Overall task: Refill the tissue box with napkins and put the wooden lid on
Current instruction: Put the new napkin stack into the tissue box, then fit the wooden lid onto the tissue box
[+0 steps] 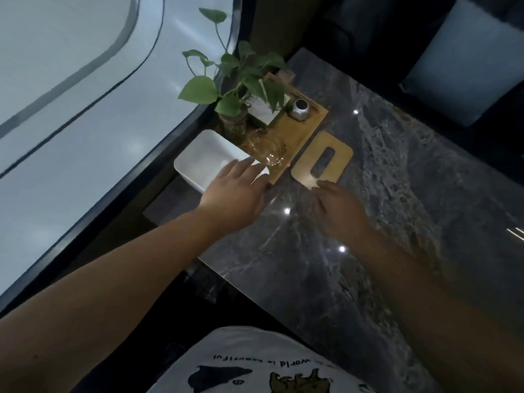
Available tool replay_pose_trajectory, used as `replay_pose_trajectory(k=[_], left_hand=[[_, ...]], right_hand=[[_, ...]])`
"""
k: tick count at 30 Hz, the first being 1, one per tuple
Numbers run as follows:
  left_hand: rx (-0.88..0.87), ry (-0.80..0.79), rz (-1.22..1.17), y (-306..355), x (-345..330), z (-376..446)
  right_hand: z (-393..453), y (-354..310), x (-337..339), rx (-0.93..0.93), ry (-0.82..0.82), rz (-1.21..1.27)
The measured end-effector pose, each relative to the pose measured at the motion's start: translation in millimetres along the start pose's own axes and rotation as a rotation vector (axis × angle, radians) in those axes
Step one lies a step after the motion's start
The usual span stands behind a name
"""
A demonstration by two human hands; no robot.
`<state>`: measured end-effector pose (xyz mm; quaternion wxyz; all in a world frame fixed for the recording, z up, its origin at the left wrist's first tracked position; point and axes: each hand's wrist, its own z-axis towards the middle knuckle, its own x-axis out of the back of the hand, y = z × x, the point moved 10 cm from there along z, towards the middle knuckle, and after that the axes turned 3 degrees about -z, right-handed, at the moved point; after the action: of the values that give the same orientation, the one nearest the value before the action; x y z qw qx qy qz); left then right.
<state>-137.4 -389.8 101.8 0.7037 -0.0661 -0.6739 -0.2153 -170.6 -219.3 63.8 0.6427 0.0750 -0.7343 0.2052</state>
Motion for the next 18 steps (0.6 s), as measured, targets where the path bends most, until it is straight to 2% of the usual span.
replay_pose_trajectory(k=[2, 5, 7, 12, 18], left_hand=[[-0.049, -0.067, -0.062, 25.7, -18.7, 15.8], [-0.019, -0.208, -0.193, 46.2, -59.1, 38.0], [-0.006, -0.261, -0.19, 51.9, -84.1, 53.8], [-0.025, -0.475, 0.127, 44.6, -142.3, 83.8], [-0.008, -0.516, 0.316, 30.4, -166.3, 89.2]], right_hand=[[-9.3, 22.1, -12.4, -0.058, -0.002, -0.02], [-13.0, 45.6, -38.6, -0.141, -0.097, -0.062], [-11.7, 55.3, -54.0, -0.164, -0.144, -0.08], [1.4, 55.9, -79.4, -0.104, -0.212, -0.085], [3.1, 67.0, -105.8, -0.045, -0.318, -0.123]])
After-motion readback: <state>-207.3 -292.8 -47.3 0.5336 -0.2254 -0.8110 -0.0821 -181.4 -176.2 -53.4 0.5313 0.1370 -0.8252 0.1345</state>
